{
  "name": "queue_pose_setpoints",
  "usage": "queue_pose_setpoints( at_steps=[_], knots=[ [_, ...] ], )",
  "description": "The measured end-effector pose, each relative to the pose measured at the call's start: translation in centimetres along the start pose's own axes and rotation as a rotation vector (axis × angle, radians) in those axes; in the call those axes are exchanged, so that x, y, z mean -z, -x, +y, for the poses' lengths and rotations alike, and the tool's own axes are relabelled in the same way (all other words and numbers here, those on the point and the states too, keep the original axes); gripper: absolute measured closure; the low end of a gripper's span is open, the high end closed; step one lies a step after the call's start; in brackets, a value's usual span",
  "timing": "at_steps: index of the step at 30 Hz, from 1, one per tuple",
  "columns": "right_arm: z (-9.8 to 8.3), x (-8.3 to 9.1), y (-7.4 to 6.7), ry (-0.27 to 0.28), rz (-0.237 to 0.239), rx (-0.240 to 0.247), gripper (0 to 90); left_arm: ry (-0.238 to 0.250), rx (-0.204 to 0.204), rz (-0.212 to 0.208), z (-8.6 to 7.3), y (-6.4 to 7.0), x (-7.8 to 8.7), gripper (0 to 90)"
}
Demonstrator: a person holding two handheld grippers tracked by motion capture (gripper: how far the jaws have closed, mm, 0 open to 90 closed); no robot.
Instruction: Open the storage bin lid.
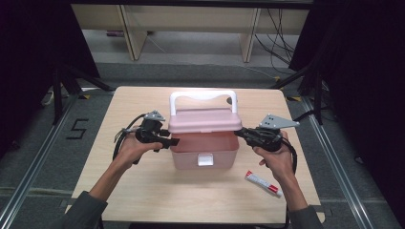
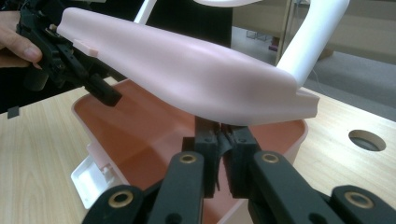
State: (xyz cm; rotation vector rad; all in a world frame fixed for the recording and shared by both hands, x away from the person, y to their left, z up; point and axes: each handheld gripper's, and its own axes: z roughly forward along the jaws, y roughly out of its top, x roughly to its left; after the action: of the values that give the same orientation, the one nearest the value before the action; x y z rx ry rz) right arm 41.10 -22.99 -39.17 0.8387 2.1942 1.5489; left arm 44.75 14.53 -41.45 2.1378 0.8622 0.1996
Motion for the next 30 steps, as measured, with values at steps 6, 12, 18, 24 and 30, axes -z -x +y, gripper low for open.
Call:
queue_pose_setpoints(
  at_steps=[6,12,18,24,30],
  knots=[
    [0.1,-0.1,0.2,0.017,0.012,-0.024,86.0,0.047,0.031,0.005,-0.7,0.2,0.1,48.0],
    [0.2,-0.1,0.2,0.027,0.006,-0.018,86.0,0.033,0.025,0.016,-0.6,0.4,0.2,50.5],
    [0.7,0.0,0.5,0.042,-0.006,0.012,86.0,0.048,0.048,0.015,-0.6,0.5,0.1,51.5],
    [1.3,0.1,0.5,0.044,-0.006,0.008,86.0,0.037,0.039,0.016,-0.6,0.4,0.2,52.8],
    [1.5,-0.3,0.7,0.051,0.011,0.010,86.0,0.032,0.042,0.025,-0.6,0.5,0.2,53.8]
  ],
)
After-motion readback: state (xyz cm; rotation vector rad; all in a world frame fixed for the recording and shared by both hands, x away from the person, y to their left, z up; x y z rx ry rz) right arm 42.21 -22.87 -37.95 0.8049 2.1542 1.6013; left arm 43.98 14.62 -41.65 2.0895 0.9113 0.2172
